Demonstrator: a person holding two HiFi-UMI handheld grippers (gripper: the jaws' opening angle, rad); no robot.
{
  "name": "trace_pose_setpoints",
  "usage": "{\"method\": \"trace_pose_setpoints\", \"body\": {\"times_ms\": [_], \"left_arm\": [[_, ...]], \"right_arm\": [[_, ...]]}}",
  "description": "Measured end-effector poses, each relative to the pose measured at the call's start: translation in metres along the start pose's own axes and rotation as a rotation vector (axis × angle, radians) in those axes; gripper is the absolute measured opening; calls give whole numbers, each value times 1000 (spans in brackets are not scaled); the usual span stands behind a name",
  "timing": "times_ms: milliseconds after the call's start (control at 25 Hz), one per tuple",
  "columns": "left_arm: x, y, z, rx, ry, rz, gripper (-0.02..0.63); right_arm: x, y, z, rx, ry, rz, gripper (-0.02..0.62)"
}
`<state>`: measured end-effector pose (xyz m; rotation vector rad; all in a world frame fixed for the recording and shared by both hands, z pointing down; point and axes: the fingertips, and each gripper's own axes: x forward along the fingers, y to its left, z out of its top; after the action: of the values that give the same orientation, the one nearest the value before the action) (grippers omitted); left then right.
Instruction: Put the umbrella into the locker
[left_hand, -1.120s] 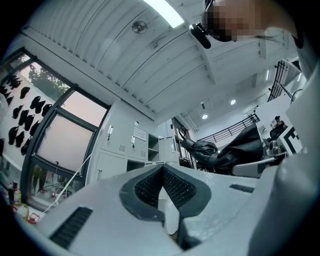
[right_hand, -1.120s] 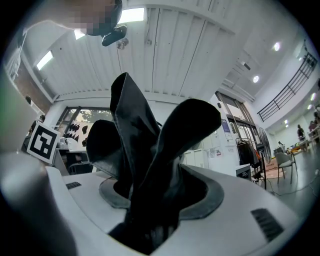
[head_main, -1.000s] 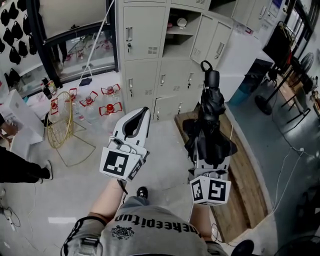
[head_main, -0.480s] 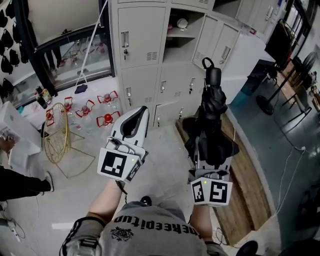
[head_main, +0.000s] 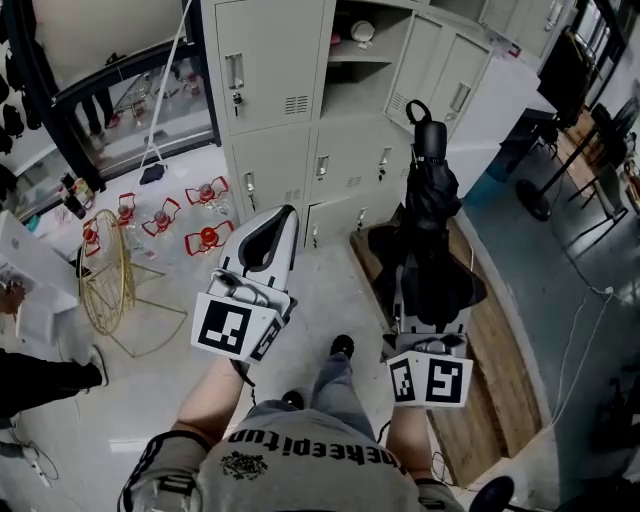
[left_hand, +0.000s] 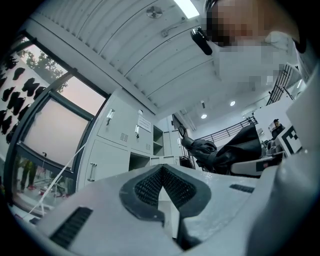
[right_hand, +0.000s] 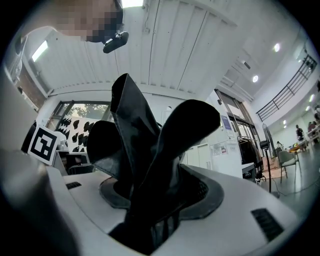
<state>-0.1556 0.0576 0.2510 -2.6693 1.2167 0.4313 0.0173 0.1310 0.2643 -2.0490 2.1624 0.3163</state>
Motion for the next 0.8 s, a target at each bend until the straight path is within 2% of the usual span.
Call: {"method": "trace_pose_setpoints", "body": {"times_ms": [320, 800], "left_arm": [[82, 23, -22, 31, -8, 41, 3], [209, 34, -57, 53, -9, 121, 3]], "right_arm": [[87, -39, -22, -6, -3, 80, 227], [205, -116, -48, 29, -5, 206, 219]]}}
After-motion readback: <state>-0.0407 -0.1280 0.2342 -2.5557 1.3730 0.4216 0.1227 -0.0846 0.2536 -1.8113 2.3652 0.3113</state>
